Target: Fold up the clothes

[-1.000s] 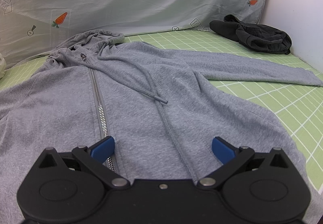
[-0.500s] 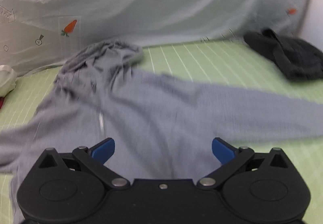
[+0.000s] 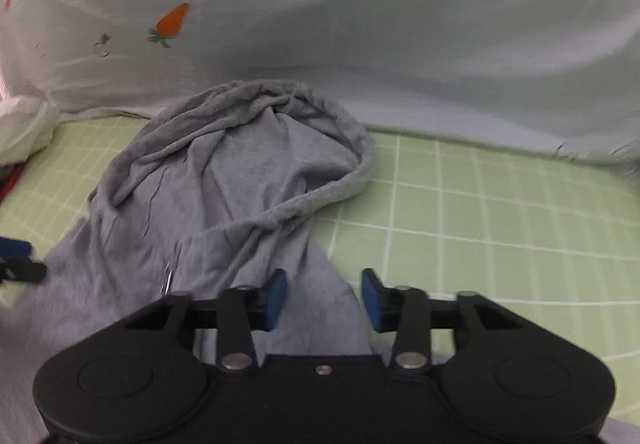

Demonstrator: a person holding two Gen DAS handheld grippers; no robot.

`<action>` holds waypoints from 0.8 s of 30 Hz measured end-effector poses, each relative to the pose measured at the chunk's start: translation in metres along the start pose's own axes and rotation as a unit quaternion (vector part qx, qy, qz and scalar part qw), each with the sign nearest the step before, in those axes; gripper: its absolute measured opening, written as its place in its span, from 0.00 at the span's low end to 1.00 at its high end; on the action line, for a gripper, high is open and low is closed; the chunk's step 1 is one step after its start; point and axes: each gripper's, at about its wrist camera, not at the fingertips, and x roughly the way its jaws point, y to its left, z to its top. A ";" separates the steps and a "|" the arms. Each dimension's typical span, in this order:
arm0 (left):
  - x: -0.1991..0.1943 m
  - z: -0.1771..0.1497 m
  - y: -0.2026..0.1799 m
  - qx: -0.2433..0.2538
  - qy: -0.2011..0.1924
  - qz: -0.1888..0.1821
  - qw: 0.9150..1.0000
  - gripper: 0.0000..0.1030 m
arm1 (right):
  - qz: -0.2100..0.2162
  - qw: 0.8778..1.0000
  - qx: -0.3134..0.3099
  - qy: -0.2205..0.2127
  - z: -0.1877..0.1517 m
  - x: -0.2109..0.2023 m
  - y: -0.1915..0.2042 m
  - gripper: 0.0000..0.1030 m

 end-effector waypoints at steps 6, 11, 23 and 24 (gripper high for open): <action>0.028 0.017 -0.031 0.075 0.012 0.010 0.997 0.10 | 0.022 1.000 0.017 -0.002 0.000 0.007 0.000 0.12; 0.033 0.026 -0.044 0.067 -0.006 0.015 0.998 0.06 | 0.004 0.998 0.049 -0.032 -0.010 0.003 -0.007 0.09; 0.064 0.049 -0.081 0.118 -0.026 0.020 0.992 0.14 | -0.100 0.991 0.075 -0.042 -0.004 -0.002 -0.026 0.10; 0.057 0.046 -0.077 0.119 -0.031 0.017 0.992 0.16 | -0.107 0.991 0.072 -0.043 -0.003 -0.005 -0.023 0.14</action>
